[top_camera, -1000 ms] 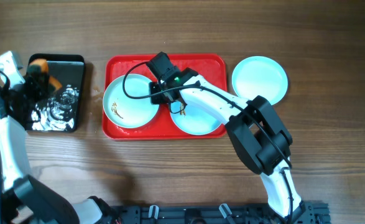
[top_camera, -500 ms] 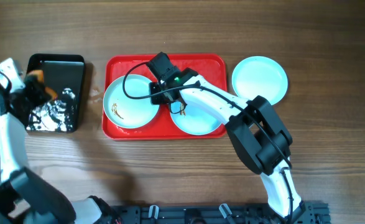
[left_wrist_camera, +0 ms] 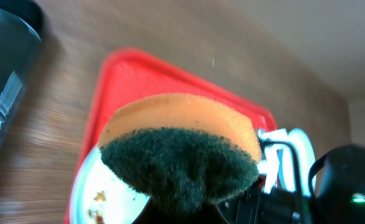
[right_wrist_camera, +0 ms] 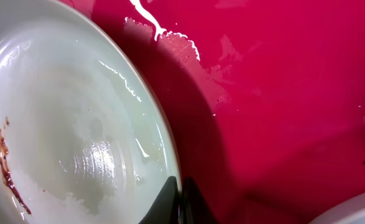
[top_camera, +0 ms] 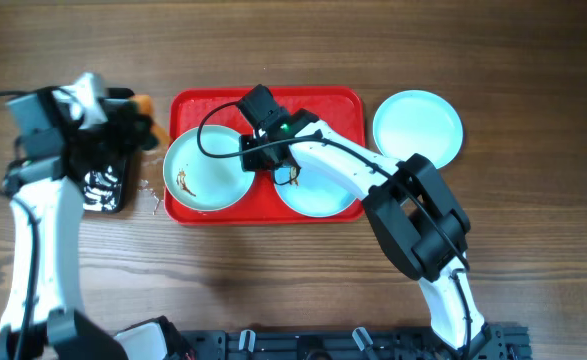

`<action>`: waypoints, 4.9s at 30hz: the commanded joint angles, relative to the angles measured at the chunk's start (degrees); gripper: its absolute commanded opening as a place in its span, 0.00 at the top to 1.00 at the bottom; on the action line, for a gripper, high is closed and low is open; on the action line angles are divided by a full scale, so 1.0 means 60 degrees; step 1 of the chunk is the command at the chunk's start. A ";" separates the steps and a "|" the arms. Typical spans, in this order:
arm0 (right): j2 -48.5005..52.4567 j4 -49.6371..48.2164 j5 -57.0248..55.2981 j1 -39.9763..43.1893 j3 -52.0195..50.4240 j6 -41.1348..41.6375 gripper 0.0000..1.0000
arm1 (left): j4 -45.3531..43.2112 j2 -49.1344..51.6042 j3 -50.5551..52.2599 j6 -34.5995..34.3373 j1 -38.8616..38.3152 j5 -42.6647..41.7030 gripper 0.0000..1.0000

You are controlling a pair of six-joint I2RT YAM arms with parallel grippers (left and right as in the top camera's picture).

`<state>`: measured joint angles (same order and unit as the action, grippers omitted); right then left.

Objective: Clean dirty plates on tray and stack at the side
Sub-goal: 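Wipe the tilted plate's surface with the sponge in the left gripper, then lift the plate with the right gripper and stack it on the cleaned plate, then reach the right gripper to the remaining plate's rim and tilt it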

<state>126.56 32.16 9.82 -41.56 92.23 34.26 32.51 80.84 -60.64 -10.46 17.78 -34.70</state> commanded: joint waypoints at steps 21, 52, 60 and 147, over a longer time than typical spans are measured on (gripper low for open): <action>0.0179 0.0546 -0.0353 0.0656 -0.0018 0.0543 0.96 | -0.0550 0.3960 -0.0015 -0.0878 -0.3887 0.3767 0.76; 0.0179 0.0452 -0.0390 0.0656 -0.0018 0.0535 0.96 | -0.0601 0.2178 -0.0022 -0.0801 -0.4124 0.7916 0.96; 0.0179 0.0433 -0.0386 0.0656 -0.0018 0.0535 0.96 | -0.0820 0.3067 -0.0018 -0.1173 -0.4324 0.4892 0.96; -0.3559 0.4473 -0.0186 0.4029 -0.2641 -0.0124 0.00 | 0.1585 0.1067 -0.0696 -0.1373 -0.4317 0.5530 0.96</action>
<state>106.69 57.32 16.99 -14.79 76.25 25.87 42.33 87.00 -64.62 -18.37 -8.21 -0.82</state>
